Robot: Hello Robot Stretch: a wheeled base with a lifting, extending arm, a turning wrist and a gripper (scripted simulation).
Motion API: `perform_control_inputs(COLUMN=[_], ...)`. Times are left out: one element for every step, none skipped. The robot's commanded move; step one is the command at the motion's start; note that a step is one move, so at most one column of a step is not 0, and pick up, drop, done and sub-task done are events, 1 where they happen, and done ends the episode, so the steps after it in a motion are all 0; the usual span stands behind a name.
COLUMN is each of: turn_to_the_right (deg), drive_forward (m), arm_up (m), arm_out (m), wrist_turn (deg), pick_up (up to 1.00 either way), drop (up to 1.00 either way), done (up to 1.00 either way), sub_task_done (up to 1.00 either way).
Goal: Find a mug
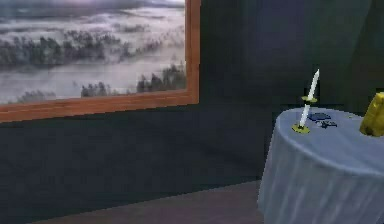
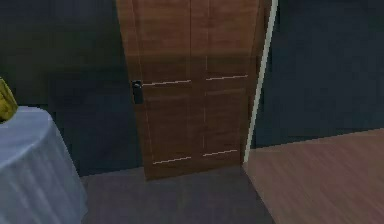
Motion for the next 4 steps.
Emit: perform_control_inputs(turn_to_the_right=[0.0,-45.0,-12.0,0.0], drive_forward=[0.2,0.0,0.0,0.35], arm_up=[0.0,0.0,0.0,0.0], arm_out=[0.0,0.0,0.0,0.0], wrist_turn=[0.0,0.0,0.0,0.0], pick_up=[0.0,0.0,0.0,0.0], drop=[0.0,0.0,0.0,0.0], done=[0.0,0.0,0.0,0.0], sub_task_done=[0.0,0.0,0.0,0.0])
